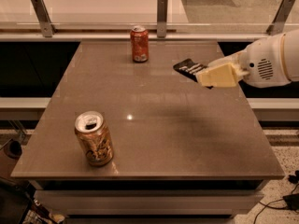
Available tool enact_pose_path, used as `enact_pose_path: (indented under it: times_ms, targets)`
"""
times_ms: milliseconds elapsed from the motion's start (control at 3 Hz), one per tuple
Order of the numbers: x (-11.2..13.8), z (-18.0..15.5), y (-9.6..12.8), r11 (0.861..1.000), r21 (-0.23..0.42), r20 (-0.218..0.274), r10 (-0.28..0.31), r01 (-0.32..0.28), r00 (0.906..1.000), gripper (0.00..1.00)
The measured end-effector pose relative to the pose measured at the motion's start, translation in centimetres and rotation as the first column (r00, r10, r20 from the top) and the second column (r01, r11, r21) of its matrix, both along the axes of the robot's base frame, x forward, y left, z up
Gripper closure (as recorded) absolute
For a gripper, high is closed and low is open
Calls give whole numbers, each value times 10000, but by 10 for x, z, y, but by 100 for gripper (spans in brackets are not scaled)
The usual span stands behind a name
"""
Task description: Move rxbar chocolate near orange can
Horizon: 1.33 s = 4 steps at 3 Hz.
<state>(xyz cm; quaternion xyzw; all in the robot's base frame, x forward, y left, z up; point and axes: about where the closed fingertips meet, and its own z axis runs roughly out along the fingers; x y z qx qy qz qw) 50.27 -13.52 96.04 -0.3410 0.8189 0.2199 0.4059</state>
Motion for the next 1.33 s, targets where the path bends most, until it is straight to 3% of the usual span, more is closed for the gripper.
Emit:
enact_pose_path:
  times_ms: [667, 1000, 1333]
  targets:
    - [-54, -25, 20, 9926, 311, -73, 1180, -1177, 9930, 100]
    - [-68, -38, 35, 9798, 347, -343, 1980, -1968, 9796, 100]
    - [-73, -51, 52, 9609, 326, -937, 2767, -2748, 9564, 100]
